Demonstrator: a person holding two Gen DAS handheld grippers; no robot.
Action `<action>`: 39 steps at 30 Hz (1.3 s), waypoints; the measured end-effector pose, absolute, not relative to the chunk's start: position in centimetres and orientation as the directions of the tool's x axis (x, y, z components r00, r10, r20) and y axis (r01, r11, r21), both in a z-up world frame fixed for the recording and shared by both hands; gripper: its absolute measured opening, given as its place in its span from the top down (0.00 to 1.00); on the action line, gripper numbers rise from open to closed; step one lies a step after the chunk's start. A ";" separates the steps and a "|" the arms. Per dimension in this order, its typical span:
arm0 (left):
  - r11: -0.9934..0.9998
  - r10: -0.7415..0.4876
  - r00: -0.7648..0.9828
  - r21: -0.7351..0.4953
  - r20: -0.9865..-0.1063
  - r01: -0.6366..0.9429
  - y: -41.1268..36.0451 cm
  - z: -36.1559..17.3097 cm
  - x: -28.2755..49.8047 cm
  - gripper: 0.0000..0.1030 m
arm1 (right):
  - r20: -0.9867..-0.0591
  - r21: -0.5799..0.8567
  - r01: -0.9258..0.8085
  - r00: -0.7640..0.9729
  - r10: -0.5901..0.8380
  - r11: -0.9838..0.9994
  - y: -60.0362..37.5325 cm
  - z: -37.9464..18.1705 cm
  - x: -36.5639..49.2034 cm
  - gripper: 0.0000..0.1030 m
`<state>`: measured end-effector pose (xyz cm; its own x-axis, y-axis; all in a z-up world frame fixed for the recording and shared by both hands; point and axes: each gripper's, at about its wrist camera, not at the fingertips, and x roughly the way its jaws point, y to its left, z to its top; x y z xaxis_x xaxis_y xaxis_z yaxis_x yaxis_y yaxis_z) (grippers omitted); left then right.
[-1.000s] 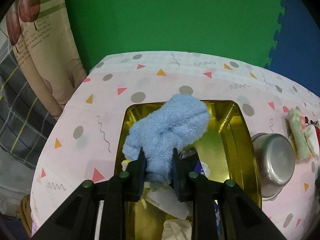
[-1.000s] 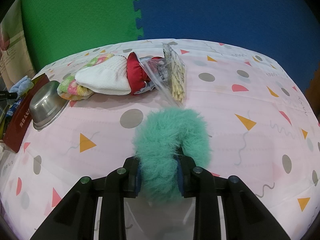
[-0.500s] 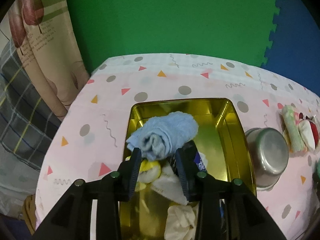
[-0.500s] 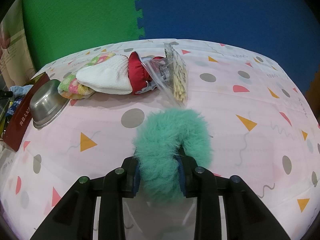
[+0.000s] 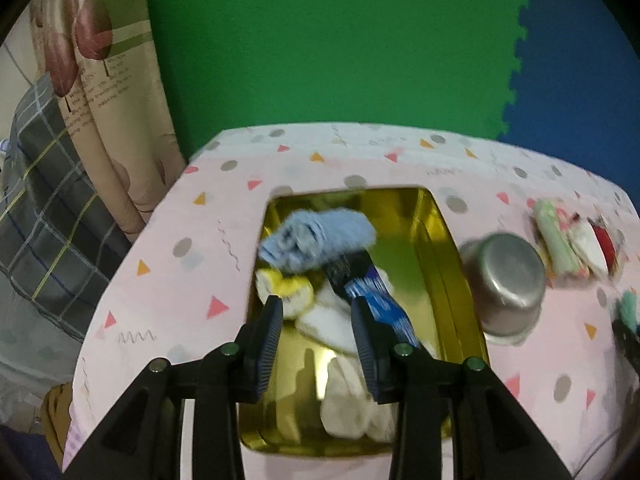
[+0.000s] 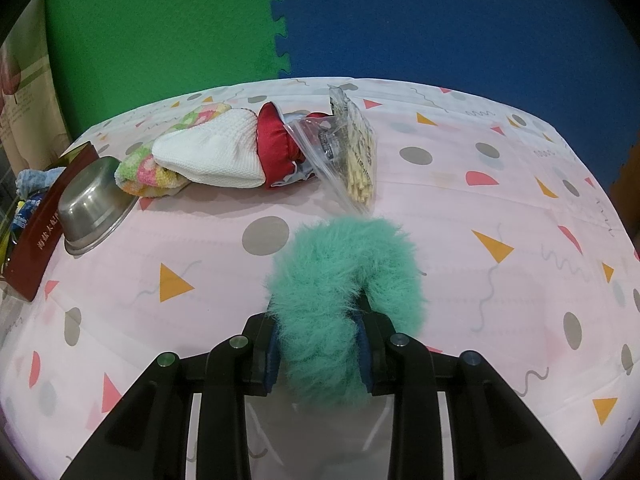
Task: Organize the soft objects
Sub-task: 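Carry the green fuzzy scrunchie into the tin box and open the right tool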
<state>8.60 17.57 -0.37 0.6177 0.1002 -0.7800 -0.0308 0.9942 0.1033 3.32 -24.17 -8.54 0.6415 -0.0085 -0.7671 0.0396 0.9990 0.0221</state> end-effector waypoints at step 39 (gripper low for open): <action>0.986 0.145 0.691 0.041 -0.708 -0.164 21.1 -2.2 1.6 0.65 | -0.737 -0.023 -0.015 0.676 -0.007 1.000 -19.6 -4.8 2.6 0.85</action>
